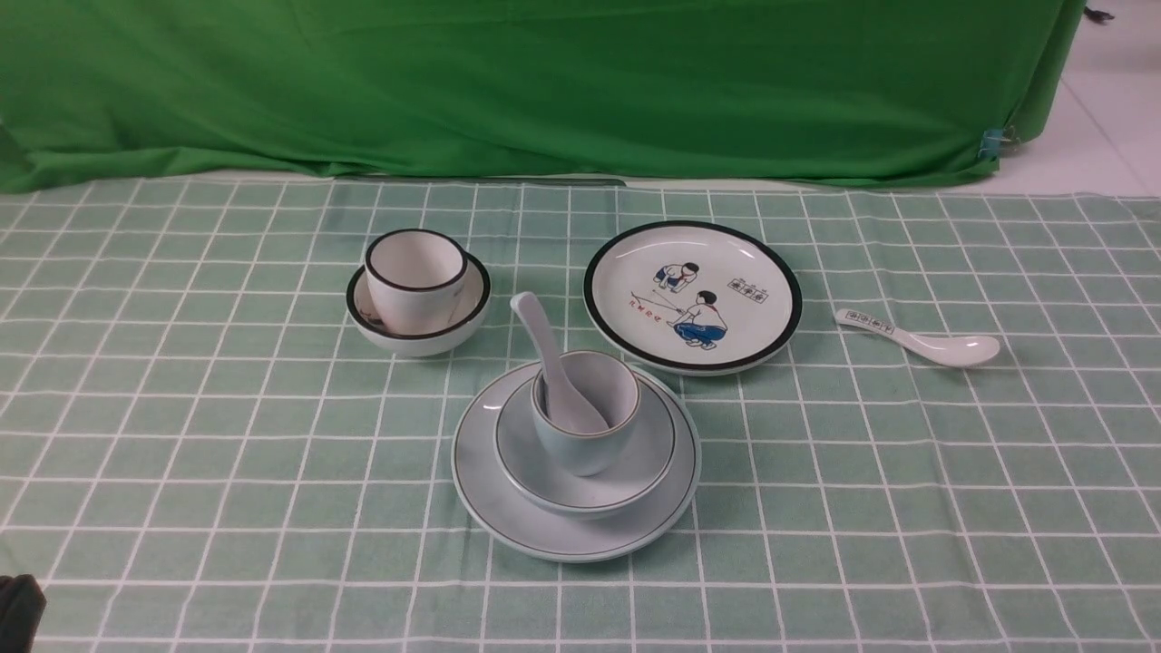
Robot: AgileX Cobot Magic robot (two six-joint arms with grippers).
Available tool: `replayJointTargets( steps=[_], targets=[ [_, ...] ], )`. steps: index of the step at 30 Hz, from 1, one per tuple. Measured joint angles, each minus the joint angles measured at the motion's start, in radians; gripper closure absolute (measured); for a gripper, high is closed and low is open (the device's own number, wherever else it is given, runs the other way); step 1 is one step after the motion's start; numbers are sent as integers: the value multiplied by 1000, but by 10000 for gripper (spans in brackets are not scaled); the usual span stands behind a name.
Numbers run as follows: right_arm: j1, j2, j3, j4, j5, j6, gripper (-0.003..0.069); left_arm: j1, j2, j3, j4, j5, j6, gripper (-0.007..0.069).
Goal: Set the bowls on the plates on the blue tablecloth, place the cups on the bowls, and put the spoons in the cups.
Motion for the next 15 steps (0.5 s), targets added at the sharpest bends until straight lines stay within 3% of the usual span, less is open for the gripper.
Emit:
replayJointTargets(
  steps=[15],
  targets=[
    [0, 0, 0, 0, 0, 0, 427, 0, 0, 0, 0, 0, 2, 613]
  ],
)
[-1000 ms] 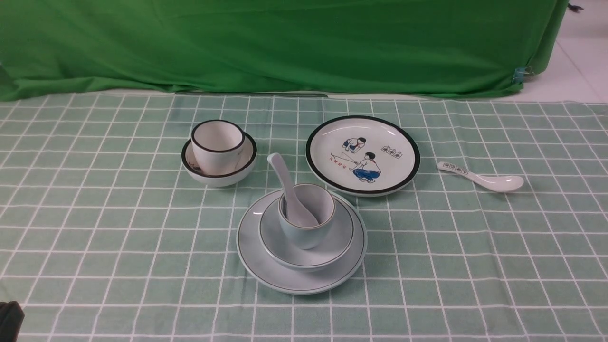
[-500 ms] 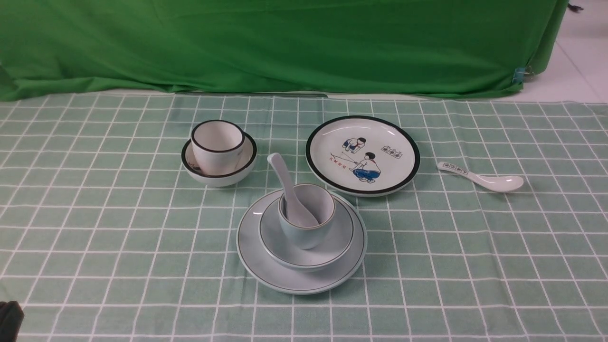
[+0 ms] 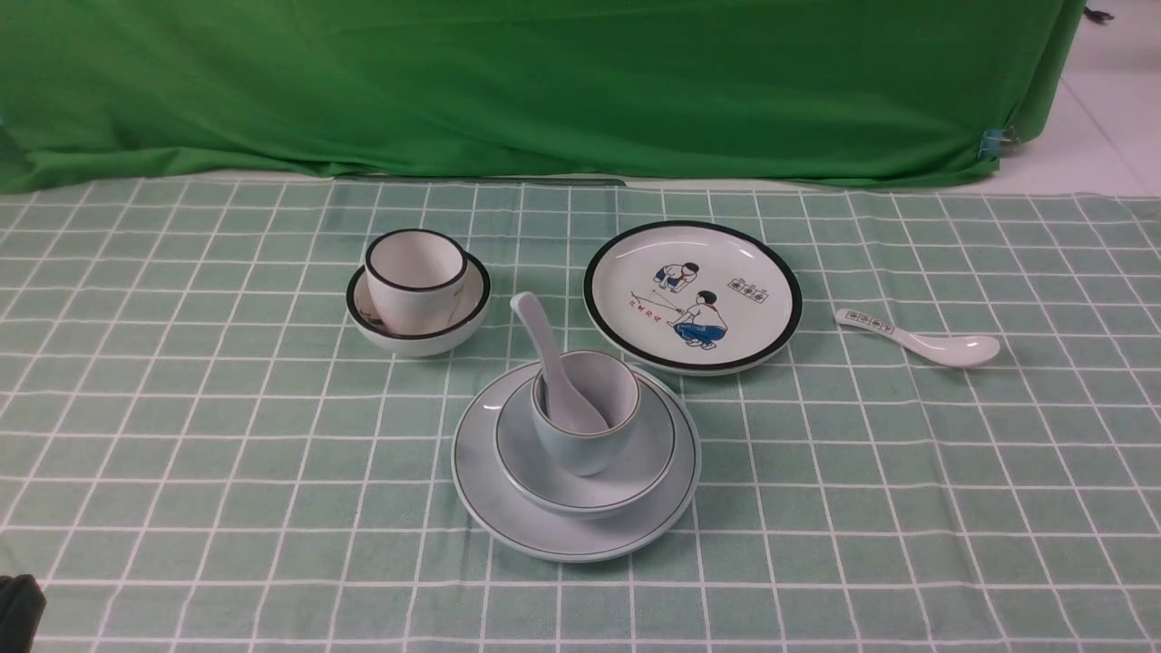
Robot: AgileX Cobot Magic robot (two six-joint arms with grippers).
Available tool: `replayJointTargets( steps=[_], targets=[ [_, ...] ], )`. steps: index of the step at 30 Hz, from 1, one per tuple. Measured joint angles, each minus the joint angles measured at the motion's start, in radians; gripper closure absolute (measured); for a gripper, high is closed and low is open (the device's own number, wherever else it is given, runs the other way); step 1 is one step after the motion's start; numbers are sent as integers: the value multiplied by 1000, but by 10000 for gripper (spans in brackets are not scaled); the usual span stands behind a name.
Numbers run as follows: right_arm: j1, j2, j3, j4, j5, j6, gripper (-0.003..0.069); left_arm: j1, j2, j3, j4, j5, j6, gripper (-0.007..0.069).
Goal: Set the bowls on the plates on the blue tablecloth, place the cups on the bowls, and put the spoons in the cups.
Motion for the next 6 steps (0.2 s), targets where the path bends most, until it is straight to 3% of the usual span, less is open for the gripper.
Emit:
replayJointTargets(
  steps=[6],
  targets=[
    [0, 0, 0, 0, 0, 0, 424, 0, 0, 0, 0, 0, 0, 613]
  ],
)
